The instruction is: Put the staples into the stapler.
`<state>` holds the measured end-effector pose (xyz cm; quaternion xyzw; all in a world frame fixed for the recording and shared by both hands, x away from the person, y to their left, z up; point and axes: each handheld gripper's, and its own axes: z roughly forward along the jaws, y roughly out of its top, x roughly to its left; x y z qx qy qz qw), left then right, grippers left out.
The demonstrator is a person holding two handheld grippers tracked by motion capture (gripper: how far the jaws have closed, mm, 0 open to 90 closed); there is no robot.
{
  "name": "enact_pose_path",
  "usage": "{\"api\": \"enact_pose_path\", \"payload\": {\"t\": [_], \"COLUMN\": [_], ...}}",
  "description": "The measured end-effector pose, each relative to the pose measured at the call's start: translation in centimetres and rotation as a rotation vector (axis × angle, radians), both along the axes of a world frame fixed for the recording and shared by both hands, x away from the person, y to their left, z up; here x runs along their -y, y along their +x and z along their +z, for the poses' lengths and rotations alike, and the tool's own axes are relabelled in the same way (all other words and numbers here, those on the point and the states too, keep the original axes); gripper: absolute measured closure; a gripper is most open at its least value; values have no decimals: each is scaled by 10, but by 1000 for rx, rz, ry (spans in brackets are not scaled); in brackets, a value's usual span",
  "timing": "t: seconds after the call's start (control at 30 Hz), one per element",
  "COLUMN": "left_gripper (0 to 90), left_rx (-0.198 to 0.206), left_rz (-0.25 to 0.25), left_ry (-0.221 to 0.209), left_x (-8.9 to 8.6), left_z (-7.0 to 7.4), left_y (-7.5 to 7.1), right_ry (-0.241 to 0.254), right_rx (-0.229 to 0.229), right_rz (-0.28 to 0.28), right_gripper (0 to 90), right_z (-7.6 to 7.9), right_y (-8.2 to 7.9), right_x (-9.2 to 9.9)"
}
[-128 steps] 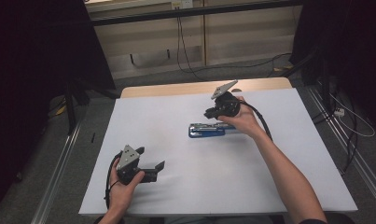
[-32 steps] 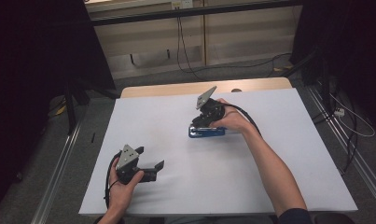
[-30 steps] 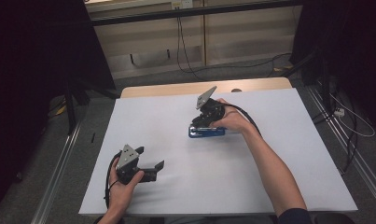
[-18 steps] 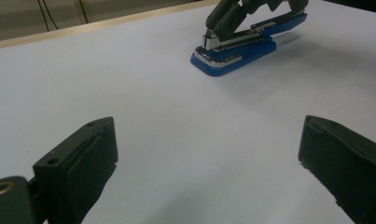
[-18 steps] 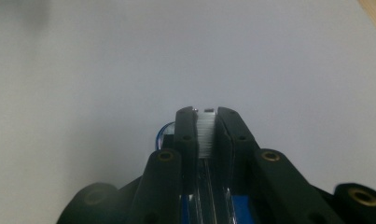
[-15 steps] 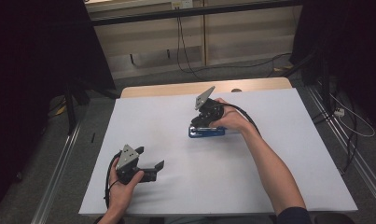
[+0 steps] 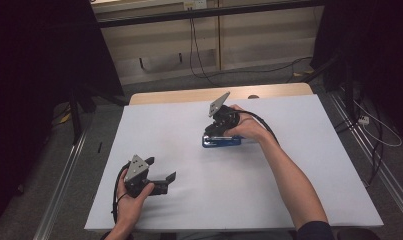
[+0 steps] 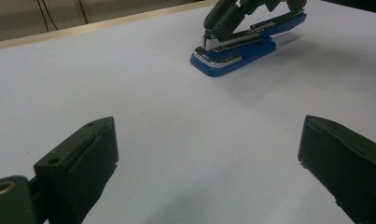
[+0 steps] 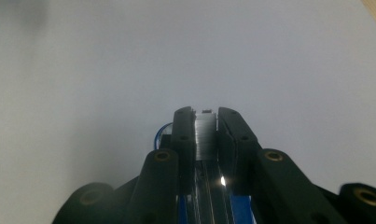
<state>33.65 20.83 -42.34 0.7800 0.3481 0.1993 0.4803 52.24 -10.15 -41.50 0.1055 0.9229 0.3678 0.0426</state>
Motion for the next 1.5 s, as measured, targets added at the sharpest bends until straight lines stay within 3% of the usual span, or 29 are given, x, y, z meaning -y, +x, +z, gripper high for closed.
{"api": "enact_pose_path", "payload": {"t": [1.17,1.5], "left_gripper": [50,50], "left_rx": [2,-3], "left_rz": [-2,-3], "left_ry": [4,3], "left_x": [0,1], "left_z": [0,-1], "left_y": [0,0], "right_ry": [-7,20], "right_rx": [-20,-44], "right_rz": [-22,-88], "right_gripper": [750,629], "right_z": [0,0], "right_y": [-1,-4], "right_x": [5,11]}}
